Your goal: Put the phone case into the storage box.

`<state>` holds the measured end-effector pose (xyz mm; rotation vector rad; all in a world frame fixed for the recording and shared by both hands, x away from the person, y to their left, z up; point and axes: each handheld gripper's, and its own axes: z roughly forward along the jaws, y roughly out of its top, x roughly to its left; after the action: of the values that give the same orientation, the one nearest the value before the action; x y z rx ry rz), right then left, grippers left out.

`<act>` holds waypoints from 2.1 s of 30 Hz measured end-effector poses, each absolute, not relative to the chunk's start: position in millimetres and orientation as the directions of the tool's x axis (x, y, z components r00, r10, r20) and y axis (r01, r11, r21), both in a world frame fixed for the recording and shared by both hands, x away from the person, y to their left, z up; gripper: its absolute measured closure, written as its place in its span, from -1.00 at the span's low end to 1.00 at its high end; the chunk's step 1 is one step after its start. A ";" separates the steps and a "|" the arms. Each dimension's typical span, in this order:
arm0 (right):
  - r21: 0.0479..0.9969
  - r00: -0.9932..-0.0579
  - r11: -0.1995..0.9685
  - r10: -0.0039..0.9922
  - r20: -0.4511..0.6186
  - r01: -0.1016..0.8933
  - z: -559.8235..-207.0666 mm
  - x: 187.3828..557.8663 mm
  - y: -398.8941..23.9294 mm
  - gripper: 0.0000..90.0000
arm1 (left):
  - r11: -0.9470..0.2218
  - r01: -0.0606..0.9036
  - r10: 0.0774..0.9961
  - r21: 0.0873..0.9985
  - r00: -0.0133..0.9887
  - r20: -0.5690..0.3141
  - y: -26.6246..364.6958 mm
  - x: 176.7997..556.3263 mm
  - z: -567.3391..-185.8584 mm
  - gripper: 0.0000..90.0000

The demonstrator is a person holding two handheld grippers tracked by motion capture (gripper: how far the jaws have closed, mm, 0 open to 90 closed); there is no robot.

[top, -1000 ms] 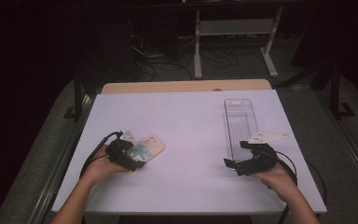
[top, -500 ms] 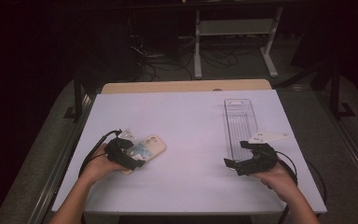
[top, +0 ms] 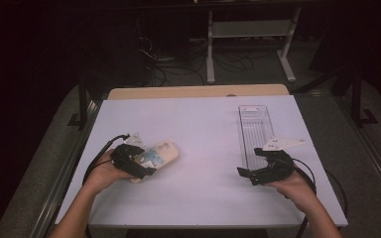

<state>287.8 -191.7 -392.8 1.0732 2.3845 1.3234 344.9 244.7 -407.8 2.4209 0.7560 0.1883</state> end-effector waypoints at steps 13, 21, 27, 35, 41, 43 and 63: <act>0.804 -0.740 0.349 0.654 0.159 0.481 -381.9 300.9 -186.8 -0.92 | -0.682 0.426 0.502 0.595 0.864 -0.042 231.7 348.5 -392.6 -0.75; 0.809 -0.758 0.360 0.634 0.154 0.465 -374.5 312.0 -181.5 -0.94 | -0.694 0.370 0.448 0.617 0.893 -0.031 225.0 349.7 -383.4 -0.75; 0.800 -0.772 0.377 0.614 0.161 0.467 -371.9 320.0 -177.3 -0.95 | -0.695 0.352 0.423 0.627 0.905 -0.039 221.2 351.0 -376.4 -0.75; 0.790 -0.800 0.408 0.578 0.164 0.457 -370.7 328.6 -168.6 -0.96 | -0.704 0.328 0.395 0.629 0.918 -0.036 217.4 352.1 -373.6 -0.75; 0.784 -0.825 0.444 0.546 0.147 0.434 -365.1 333.9 -162.4 -0.96 | -0.701 0.304 0.369 0.646 0.929 -0.036 216.6 351.3 -365.6 -0.75; 0.786 -0.832 0.448 0.536 0.145 0.425 -362.1 335.3 -160.1 -0.96 | -0.692 0.306 0.367 0.653 0.929 -0.046 215.3 350.6 -364.5 -0.75; 0.774 -0.909 0.523 0.387 0.156 0.356 -345.0 358.4 -134.9 -0.99 | -0.721 0.208 0.237 0.661 0.970 -0.046 200.0 356.6 -355.5 -0.75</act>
<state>358.4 -134.9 -345.0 0.6619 2.7104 1.3654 356.6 200.0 -355.5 2.3979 0.3101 0.0542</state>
